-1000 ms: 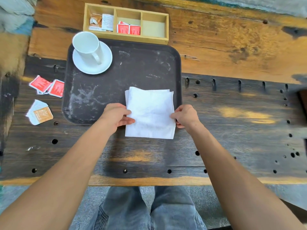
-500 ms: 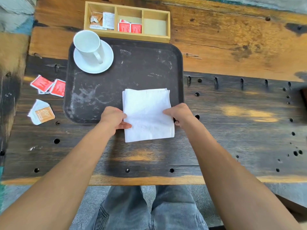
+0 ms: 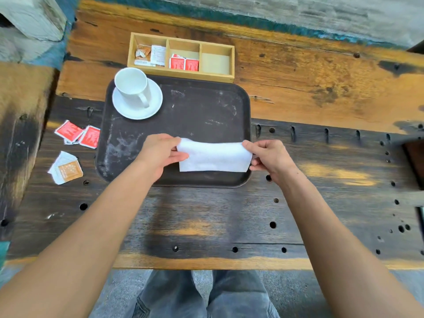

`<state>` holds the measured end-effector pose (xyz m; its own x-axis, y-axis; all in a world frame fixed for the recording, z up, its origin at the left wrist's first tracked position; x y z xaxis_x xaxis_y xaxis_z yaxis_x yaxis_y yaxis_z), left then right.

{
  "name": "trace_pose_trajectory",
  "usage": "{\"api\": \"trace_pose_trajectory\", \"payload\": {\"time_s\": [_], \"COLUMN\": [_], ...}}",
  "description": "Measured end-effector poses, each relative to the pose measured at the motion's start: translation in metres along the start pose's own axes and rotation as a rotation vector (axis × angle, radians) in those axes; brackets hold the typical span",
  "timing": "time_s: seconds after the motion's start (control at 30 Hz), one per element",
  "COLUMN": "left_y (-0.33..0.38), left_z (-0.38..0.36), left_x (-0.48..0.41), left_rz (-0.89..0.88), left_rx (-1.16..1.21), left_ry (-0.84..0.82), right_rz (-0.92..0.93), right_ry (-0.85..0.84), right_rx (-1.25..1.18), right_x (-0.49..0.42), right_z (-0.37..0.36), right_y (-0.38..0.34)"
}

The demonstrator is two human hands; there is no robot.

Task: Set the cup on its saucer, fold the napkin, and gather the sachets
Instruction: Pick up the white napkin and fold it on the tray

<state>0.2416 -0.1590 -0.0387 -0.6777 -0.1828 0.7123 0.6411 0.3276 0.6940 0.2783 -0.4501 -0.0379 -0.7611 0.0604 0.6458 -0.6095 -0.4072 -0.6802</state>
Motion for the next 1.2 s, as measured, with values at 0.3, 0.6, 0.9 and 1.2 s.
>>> {"api": "trace_pose_trajectory", "payload": {"time_s": [0.3,0.6,0.9,1.2], "left_y": [0.038,-0.059,-0.049,-0.078], "left_z": [-0.010,0.023,0.020,0.047], "left_x": [-0.032,-0.033,-0.056,-0.052], "left_rz": [-0.279,0.126,-0.014,0.057], "left_rx": [-0.039,-0.157,-0.329,-0.280], "left_ry": [-0.045,-0.042,0.022,0.110], "right_rz": [0.070,-0.148,-0.017,0.021], "right_ry": [-0.039,-0.208,-0.065,0.077], "right_rx": [-0.207,-0.015,0.069,0.319], "right_x": [-0.035,-0.035,-0.050,-0.057], "right_z": [-0.003,-0.054,-0.049,-0.045], "right_y": [-0.037,0.044,0.033,0.037]}}
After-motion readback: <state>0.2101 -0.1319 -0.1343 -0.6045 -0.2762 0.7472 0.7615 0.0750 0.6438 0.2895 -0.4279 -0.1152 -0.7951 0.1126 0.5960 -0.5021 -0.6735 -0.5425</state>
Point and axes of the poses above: each hand's wrist, its own x-axis away from the middle knuckle, its own z-axis out of the back of the hand, y = z × x, the point moved 8 cm from there along -x, towards the middle knuckle, and after that the axes turned 9 degrees about x, right-handed, at the moved point
